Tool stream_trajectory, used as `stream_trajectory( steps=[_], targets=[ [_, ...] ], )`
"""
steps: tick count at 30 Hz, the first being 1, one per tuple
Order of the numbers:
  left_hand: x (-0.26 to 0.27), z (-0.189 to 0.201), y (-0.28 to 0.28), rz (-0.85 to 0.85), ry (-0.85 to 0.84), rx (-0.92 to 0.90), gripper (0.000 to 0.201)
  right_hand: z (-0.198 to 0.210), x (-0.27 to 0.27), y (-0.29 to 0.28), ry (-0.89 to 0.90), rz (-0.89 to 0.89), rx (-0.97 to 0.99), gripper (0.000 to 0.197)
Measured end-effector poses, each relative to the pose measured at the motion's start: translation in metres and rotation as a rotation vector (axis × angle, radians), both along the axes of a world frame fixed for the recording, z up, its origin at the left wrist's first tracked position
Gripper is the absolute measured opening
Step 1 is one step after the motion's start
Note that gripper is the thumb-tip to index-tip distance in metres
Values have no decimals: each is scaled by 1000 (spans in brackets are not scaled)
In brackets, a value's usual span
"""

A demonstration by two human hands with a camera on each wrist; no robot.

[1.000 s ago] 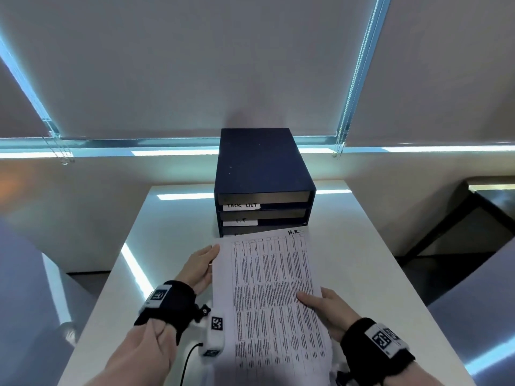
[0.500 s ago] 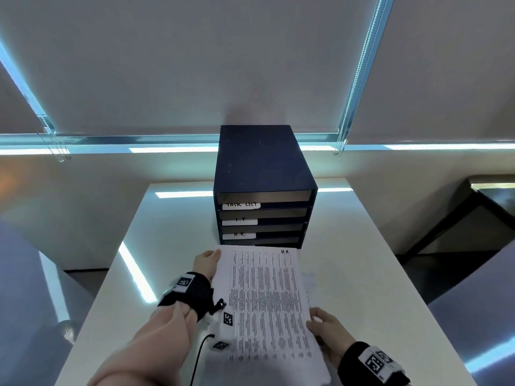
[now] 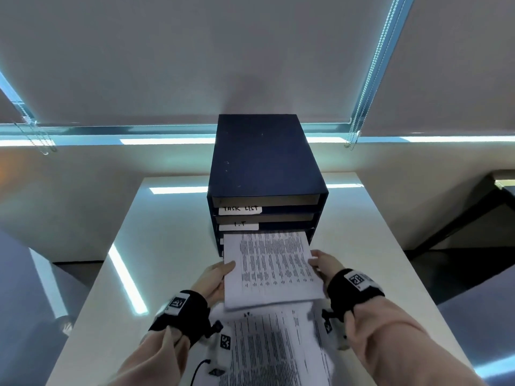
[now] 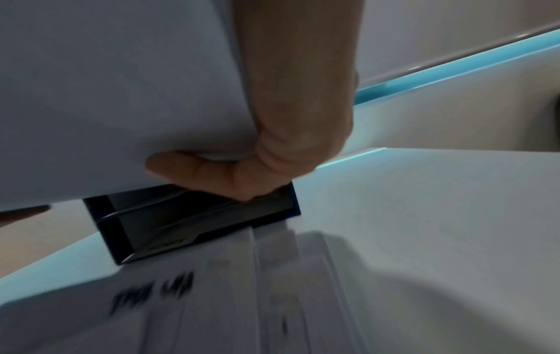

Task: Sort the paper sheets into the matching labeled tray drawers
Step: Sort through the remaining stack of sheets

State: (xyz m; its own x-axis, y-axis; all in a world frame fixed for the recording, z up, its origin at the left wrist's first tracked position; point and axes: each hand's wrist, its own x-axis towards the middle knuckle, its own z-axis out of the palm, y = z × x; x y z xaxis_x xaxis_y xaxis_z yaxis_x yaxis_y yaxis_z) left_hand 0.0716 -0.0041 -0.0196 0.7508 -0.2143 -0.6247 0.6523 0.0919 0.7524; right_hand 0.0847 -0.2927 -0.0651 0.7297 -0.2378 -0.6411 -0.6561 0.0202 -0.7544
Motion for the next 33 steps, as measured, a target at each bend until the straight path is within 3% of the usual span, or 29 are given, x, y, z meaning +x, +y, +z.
stream_trajectory(
  steps=[2, 5, 8, 10, 12, 13, 14, 16, 20, 23, 26, 28, 31, 33],
  targets=[
    [0, -3, -3, -26, -27, 3, 23, 17, 17, 8, -56, -27, 39, 26],
    [6, -17, -10, 69, -72, 39, 29, 38, 15, 15, -33, 8, 95, 11],
    [21, -29, -20, 140, -62, 122, 36, 45, 5, 14, 101, 156, 93, 32],
    [35, -26, -29, 204, -81, 111, 37, 38, 12, 18, 44, 44, 202, 29],
    [55, -19, -34, 355, -48, -24, 39, 39, 29, 29, -3, -181, 455, 18],
    [65, -16, -36, 428, -1, -179, 47, 40, 39, 36, -35, -259, 579, 10],
    [73, -16, -36, 469, 31, -322, 51, 40, 48, 42, -65, -302, 645, 13],
    [75, -11, -40, 425, 33, -399, 39, 40, 60, 54, -92, -310, 674, 20],
    [55, -8, -38, 284, -103, -59, 27, 38, 42, 61, -122, -136, 623, 13],
    [26, -10, -24, -14, -299, 274, 3, 36, 6, 57, -94, 26, 416, 16],
    [-12, -21, -10, -560, -557, 822, 19, 23, -42, 52, -26, 139, 210, 13],
    [-32, -26, -1, -819, -629, 1100, 21, 4, -75, 49, 34, 205, 66, 10],
    [-50, -38, 11, -970, -627, 1264, 46, -17, -118, 48, 89, 244, -156, 4],
    [-59, -37, 13, -987, -630, 1267, 44, -22, -140, 51, 103, 244, -165, 17]
  ],
)
